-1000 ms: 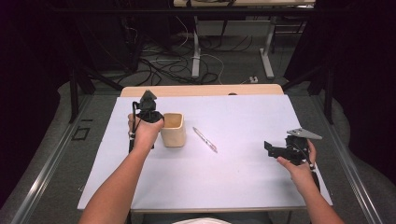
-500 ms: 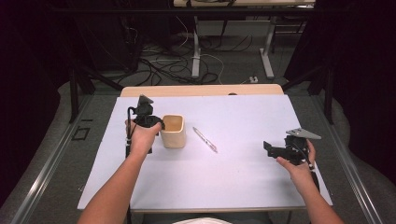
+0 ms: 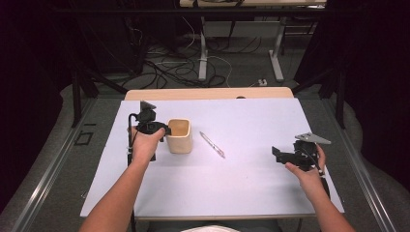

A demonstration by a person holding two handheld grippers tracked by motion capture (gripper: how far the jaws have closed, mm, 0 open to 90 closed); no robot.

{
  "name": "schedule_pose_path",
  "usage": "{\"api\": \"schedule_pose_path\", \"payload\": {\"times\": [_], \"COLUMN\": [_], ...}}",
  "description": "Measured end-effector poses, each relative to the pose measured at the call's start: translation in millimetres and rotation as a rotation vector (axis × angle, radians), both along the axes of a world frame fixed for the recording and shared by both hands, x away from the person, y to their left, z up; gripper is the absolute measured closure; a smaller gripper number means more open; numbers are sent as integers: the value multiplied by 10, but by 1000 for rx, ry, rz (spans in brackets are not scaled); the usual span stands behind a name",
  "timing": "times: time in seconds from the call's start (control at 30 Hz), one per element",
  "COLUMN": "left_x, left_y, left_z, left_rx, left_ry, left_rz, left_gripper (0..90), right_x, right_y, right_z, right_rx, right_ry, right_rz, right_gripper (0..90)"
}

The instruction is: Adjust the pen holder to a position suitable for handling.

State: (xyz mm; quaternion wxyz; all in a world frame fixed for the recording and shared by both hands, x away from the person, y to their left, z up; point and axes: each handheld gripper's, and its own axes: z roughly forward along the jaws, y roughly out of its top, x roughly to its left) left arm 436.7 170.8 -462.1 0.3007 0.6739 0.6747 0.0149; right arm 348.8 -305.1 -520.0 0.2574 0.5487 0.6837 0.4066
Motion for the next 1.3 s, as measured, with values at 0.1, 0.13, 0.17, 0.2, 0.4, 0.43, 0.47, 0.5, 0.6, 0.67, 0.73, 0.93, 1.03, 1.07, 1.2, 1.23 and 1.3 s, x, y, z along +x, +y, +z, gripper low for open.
{"api": "schedule_pose_path", "payload": {"times": [0.1, 0.13, 0.17, 0.2, 0.4, 0.43, 0.47, 0.5, 0.6, 0.67, 0.73, 0.93, 1.03, 1.07, 1.2, 1.23, 1.3], "left_x": [-33, -33, -46, -78, -195, -215, -215, -256, -314, -359, -403, -527, -600, -622, -706, -733, -781], "left_y": [36, 36, 58, 98, 224, 233, 233, 266, 303, 315, 320, 357, 362, 367, 395, 393, 398], "left_z": [-4, -4, 0, 5, 22, 12, 12, -5, -20, -25, -30, -33, -53, -65, -110, -116, -124], "left_rx": [-27, -27, -31, -41, -83, -87, -87, -82, -88, -88, -69, 23, 75, 74, 78, 74, 74], "left_ry": [-35, -35, -50, -92, -185, -214, -214, -253, -313, -359, -403, -531, -563, -574, -630, -634, -644], "left_rz": [-3, -3, -11, -19, -64, -65, -65, -78, -105, -124, -151, -217, -234, -239, -275, -280, -296], "left_gripper": [645, 626, 616, 599, 504, 489, 469, 457, 425, 399, 379, 320, 308, 299, 236, 211, 157], "right_x": [3, 3, 3, 4, -1, 0, -2, -1, -6, -6, -10, -14, -17, -17, -22, -21, -18], "right_y": [5, 11, 22, 27, 51, 53, 57, 60, 71, 77, 88, 133, 148, 152, 167, 172, 174], "right_z": [-3, -2, -1, 0, 2, 0, -1, 0, 7, 11, 17, 25, 22, 21, 21, 19, 17], "right_rx": [-8, -11, -6, -8, -19, -21, -22, -21, -15, -18, -22, -22, -22, -21, -23, -20, -28], "right_ry": [-3, -2, 1, -1, -7, -5, -2, -4, -8, -14, -14, -20, -16, -14, -8, -9, -13], "right_rz": [8, 8, 6, 8, 18, 19, 18, 15, 18, 23, 27, 43, 51, 52, 51, 55, 61], "right_gripper": [3, 3, 3, 3, 3, 4, 4, 5, 11, 13, 13, 13, 13, 13, 13, 13, 13]}}
